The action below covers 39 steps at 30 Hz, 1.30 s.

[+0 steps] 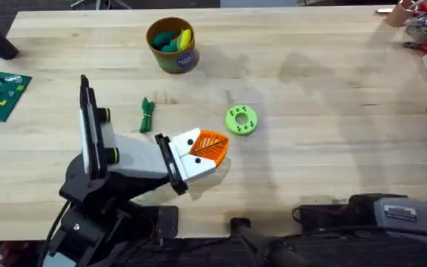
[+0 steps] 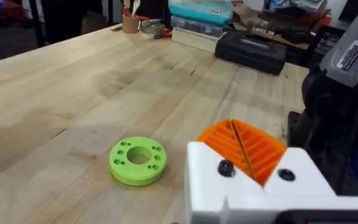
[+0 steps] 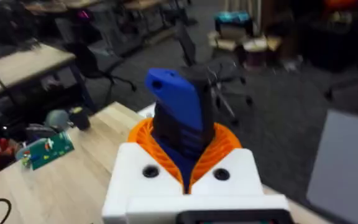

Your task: Pick up the gripper from the table and insert it into the empty holder that is missing its gripper. Then pick up a screw, insert it into the mounting hole, and use the screwdriver to tighten it. Finally, clean up the table by picking up the vegetable and placing it into the bucket.

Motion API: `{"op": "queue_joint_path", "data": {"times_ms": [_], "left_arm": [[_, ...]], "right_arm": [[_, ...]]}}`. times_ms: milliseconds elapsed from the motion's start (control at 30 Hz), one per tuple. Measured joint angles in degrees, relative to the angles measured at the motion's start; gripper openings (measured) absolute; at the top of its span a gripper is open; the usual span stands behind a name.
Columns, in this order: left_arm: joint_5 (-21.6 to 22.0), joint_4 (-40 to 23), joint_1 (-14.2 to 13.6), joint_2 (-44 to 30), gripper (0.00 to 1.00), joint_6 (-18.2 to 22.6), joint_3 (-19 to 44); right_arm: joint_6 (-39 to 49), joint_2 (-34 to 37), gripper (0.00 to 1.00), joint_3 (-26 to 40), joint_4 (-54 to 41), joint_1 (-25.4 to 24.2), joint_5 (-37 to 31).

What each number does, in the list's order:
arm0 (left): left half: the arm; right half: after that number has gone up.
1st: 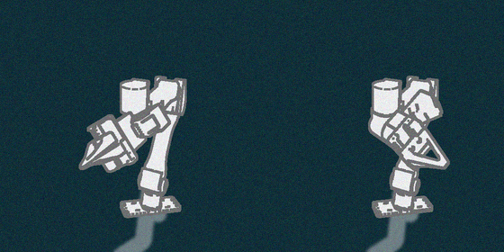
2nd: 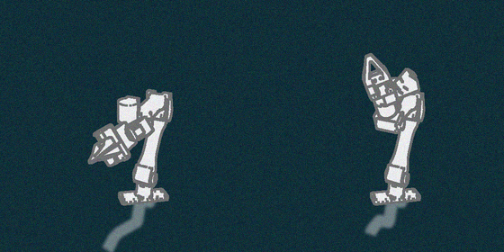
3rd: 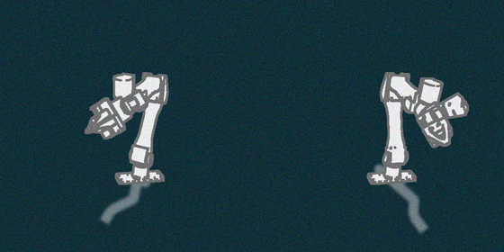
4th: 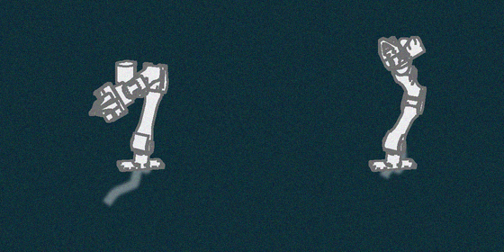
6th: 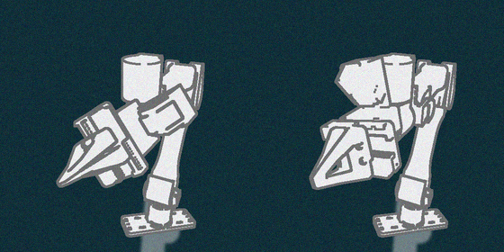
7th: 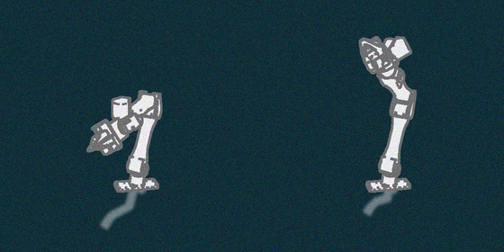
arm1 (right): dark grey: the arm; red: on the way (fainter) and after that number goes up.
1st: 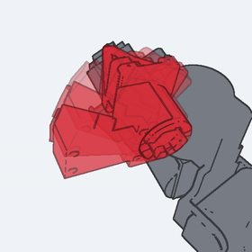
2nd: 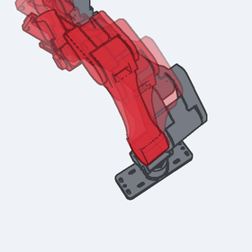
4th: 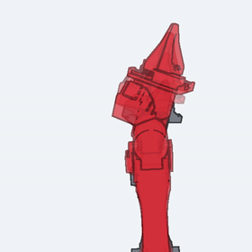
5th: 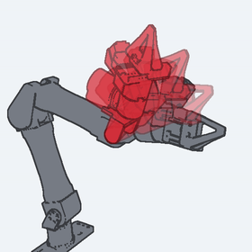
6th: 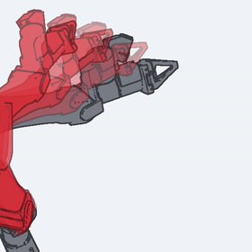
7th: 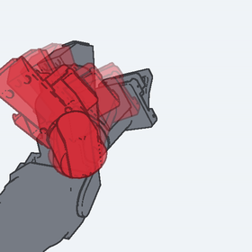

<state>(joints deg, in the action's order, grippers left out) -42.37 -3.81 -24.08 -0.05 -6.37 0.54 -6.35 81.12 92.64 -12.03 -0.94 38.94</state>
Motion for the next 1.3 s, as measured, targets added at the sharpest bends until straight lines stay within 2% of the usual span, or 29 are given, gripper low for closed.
{"op": "queue_joint_path", "data": {"times_ms": [133, 333, 433, 700, 800, 1000, 1300], "left_arm": [[0.0, 0.0, 0.0, 0.0, 0.016, -0.1, 0.0], [0.0, 0.0, 0.0, 0.0, 0.016, -0.1, 0.0], [0.0, 0.0, 0.0, 0.0, 0.016, -0.1, 0.0], [0.0, 0.0, 0.0, 0.0, 0.016, -0.1, 0.0], [0.0, 0.0, 0.0, 0.0, 0.016, -0.1, 0.0], [0.0, 0.0, 0.0, 0.0, 0.016, -0.1, 0.0], [0.0, 0.0, 0.0, 0.0, 0.016, -0.1, 0.0]], "right_arm": [[-0.9, 0.0, 0.028, 0.0, 6.2, 1.0, 3.3], [-1.6, -0.3, 0.028, -1.7, 10.5, 2.9, 5.4], [-4.6, -0.7, 0.028, -7.5, 21.8, 3.6, 6.3], [-20.9, -0.9, 0.027, -27.3, 64.2, 5.2, 8.0], [-26.0, -0.9, 0.027, -32.6, 72.4, 6.0, 8.8], [-31.0, -0.9, 0.027, -35.3, 75.0, 6.5, 13.1], [-30.5, -0.9, 0.027, -35.4, 75.9, 10.8, 20.1]]}}
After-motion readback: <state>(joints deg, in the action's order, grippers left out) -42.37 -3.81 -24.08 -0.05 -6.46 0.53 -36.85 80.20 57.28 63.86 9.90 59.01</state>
